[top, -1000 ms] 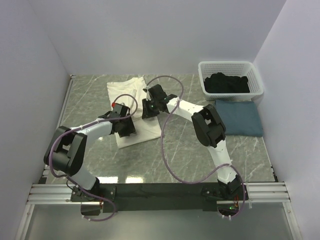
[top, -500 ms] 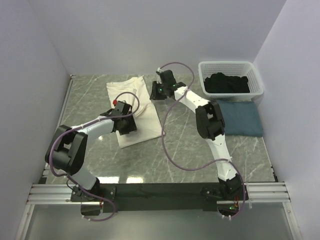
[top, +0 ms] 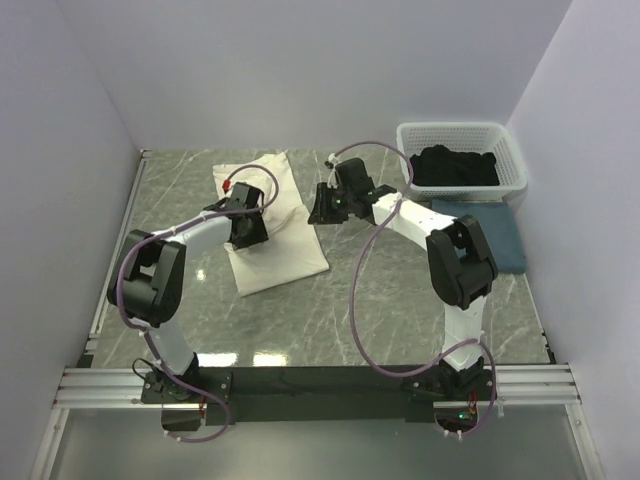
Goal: Fold and stack the t-shirts
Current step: Fold the tshirt
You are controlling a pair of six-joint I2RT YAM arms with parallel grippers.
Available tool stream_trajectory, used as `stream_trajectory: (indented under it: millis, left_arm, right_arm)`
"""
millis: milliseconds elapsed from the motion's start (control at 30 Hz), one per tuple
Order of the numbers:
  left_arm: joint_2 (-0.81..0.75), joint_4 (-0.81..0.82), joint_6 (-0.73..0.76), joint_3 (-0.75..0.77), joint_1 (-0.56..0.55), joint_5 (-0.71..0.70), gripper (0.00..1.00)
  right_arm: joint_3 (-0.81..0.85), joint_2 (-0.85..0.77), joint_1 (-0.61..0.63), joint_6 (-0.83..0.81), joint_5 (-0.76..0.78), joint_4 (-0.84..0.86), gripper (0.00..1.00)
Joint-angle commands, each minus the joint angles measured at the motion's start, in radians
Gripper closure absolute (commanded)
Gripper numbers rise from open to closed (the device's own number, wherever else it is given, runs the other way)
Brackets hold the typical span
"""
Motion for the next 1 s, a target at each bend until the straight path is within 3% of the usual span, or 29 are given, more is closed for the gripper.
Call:
stream_trajectory:
  millis: [0, 367, 467, 567, 733, 967]
  left_arm:
    - [0.035, -0.015, 0.048, 0.079, 0.004, -0.067, 0.46]
    - [0.165, 0.035, 0.103, 0.284, 0.035, -0.227, 0.46]
    - [0.204, 0.029, 0.101, 0.367, 0.058, -0.212, 0.43]
    - [0.198, -0.002, 0.094, 0.395, 0.069, -0.184, 0.33]
    - [0.005, -0.009, 0.054, 0.259, 0.069, -0.146, 0.23]
    - [-0.225, -0.020, 0.011, -0.007, 0.034, -0.002, 0.35]
  right_arm:
    - [-0.058, -0.077, 0.000, 0.009, -0.024, 0.054, 0.66]
    - [-0.204, -0.151, 0.023, 0.009, -0.048, 0.076, 0.66]
    - [-0.242, -0.159, 0.022, 0.030, -0.071, 0.097, 0.66]
    - [-0.262, -0.159, 0.023, 0.044, -0.113, 0.112, 0.66]
    - [-0.290, -0.162, 0.023, 0.046, -0.165, 0.140, 0.65]
    - [-0.287, -0.147, 0.025, 0.040, -0.177, 0.142, 0.65]
